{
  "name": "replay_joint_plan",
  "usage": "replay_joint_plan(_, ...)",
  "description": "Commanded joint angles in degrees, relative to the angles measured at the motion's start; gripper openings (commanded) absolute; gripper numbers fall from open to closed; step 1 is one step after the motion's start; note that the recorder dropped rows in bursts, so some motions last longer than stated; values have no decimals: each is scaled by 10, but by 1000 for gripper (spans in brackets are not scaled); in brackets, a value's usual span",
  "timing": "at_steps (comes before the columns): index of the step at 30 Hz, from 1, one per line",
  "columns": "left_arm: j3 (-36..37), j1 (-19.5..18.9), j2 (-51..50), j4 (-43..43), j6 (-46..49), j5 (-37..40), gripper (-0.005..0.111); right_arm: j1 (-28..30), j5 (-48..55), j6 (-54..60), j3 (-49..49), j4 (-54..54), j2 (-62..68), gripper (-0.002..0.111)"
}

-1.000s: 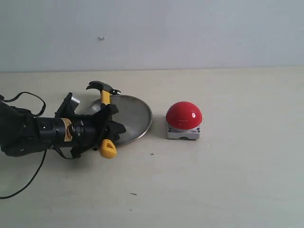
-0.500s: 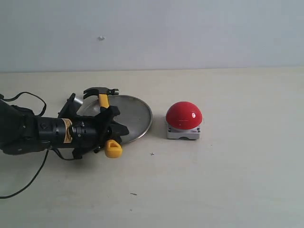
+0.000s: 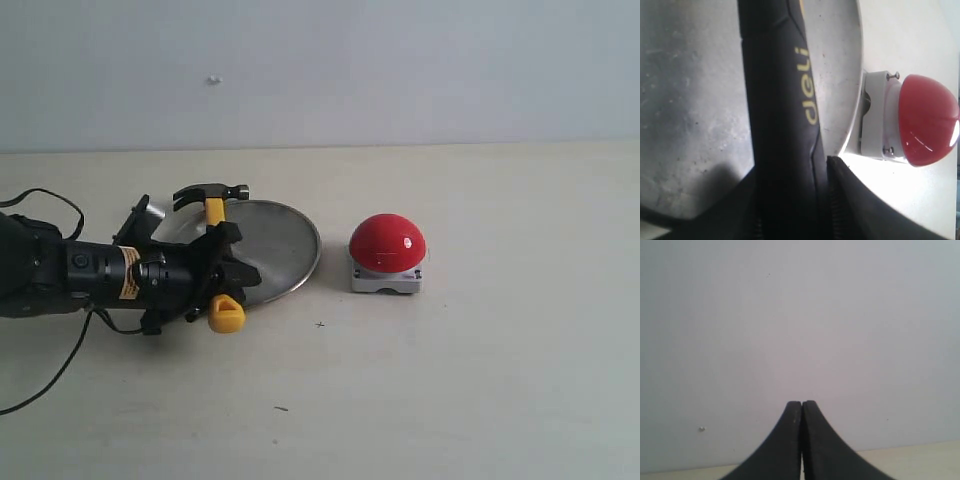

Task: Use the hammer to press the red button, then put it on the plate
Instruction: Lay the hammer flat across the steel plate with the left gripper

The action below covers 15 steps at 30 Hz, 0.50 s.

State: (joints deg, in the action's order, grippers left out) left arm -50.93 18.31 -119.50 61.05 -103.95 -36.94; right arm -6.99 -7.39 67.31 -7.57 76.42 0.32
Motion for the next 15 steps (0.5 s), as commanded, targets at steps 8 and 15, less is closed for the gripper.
replay_joint_plan(8, 3, 0, 5, 34, -3, -30, 36, 4, 0, 0, 2, -5, -3, 0)
replay_joint_plan(15, 3, 0, 5, 47, -3, -26, 66, 4, 0, 0, 2, -5, -3, 0)
